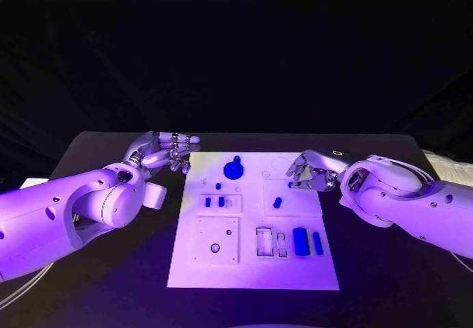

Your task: Assemble the parts on the task board

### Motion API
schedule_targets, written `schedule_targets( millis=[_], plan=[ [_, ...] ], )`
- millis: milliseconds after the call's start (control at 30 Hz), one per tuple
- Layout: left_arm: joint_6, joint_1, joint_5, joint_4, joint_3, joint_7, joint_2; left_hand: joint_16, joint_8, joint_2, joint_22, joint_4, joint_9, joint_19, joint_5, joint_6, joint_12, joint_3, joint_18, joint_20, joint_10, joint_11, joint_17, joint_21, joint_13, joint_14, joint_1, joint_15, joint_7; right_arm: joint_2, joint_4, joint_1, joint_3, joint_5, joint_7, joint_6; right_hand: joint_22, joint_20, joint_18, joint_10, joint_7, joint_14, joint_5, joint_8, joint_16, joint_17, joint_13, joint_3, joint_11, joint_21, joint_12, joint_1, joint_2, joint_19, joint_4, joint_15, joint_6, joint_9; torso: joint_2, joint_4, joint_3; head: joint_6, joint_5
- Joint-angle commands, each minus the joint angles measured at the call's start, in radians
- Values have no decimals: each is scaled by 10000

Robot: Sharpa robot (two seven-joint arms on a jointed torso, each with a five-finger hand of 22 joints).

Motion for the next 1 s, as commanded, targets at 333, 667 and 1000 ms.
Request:
schedule_targets(
  millis=[333, 667, 1000],
  plan=[
    [376, -11, 2117, 506, -82, 852, -291, -93, 62, 46, -76, -14, -8, -101, 21, 88, 127, -184, 173, -2, 26, -25, -122, -147, 19, -122, -119, -21, -35, 167, 169, -2, 5, -2519, -1062, 1249, 397, -12, 148, -199, -28, 209, -182, -44, -166, -165, -458, 331, 57, -48, -48, -36, -182, 6, 39, 92, -10, -34, 27, -22, 6, -8, -35],
    [405, -11, 2139, 562, -88, 834, -326, -101, 55, 59, -121, -25, -17, -117, 17, 60, 150, -246, 182, -3, 0, -23, -155, -239, 17, -139, -142, -22, -31, 378, 86, -17, 2, -2425, -967, 1419, 429, -38, 140, -63, -52, 228, -494, -29, -201, -249, -911, 1022, 25, -39, -8, 29, -138, 44, 18, 67, 111, -33, 17, -16, 13, -62, -49],
    [421, -12, 2219, 542, -88, 796, -319, -109, 55, 94, -156, -26, -21, -122, -2, 44, 175, -297, 185, -1, -19, -20, -188, -297, 16, -152, -164, -19, -27, 513, 34, -33, -1, -2306, -897, 1659, 514, -62, 119, 94, -66, 262, -574, -13, -133, -228, -1145, 1492, 1, 20, 3, -13, -127, 114, -40, 44, 249, -9, 17, -21, 13, -106, -25]
  ],
)
